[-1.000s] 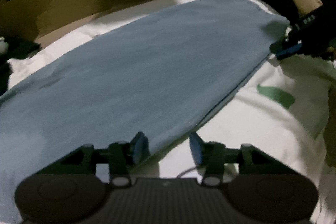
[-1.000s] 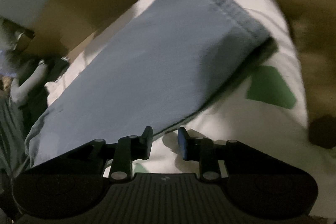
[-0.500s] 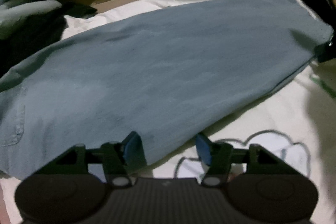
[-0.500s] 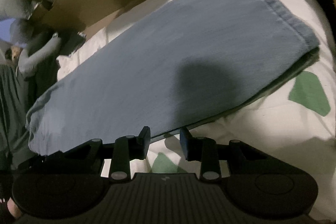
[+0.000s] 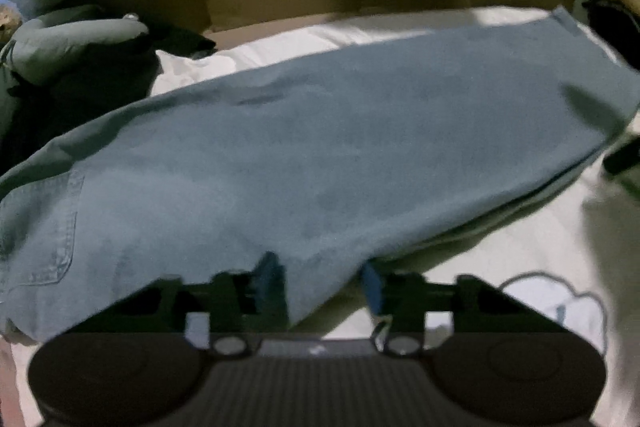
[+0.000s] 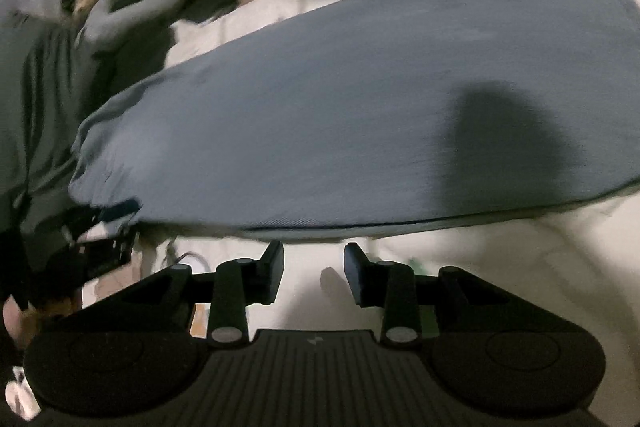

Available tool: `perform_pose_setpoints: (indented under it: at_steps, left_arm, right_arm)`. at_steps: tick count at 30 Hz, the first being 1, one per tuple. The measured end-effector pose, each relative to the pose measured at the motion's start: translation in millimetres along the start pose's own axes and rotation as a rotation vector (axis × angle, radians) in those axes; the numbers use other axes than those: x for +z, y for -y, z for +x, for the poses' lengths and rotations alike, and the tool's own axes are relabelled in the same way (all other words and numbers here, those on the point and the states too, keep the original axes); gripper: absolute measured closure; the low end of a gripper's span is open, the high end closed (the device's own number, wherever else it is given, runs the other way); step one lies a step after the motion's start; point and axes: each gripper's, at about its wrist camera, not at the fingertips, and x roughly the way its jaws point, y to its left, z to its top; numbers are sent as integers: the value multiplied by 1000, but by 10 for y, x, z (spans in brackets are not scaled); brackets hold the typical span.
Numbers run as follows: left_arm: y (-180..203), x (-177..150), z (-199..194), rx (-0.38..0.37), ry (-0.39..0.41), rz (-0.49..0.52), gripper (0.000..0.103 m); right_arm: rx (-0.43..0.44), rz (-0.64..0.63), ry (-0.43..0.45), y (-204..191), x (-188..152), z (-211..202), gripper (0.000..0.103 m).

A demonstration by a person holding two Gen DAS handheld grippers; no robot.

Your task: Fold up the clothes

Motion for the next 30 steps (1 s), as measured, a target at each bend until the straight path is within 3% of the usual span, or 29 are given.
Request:
perform_pose_setpoints:
  at_steps: [1, 3, 10, 16, 24, 30]
  left_arm:
    - [0, 14, -14, -9, 3, -9, 75]
    - [-10, 44, -9, -17, 4, -27, 81]
    - [-88, 104, -69, -11, 41, -77, 82]
    - [-82, 107, -12, -9, 36, -84, 83]
    - [-39, 48, 66, 23, 18, -54, 75]
    - [-2, -73, 150, 115, -16, 3, 50]
  right_arm:
    - [8, -13, -7, -55, -16, 31, 67]
    - [22, -38, -22, -151, -50, 85, 67]
    - [66, -118, -51, -460, -72, 267, 67]
    - [69, -164, -12, -690, 43, 515, 67]
    - [20, -193, -3, -787, 60, 793, 66]
    - [-8, -205, 1, -787, 11, 851, 65]
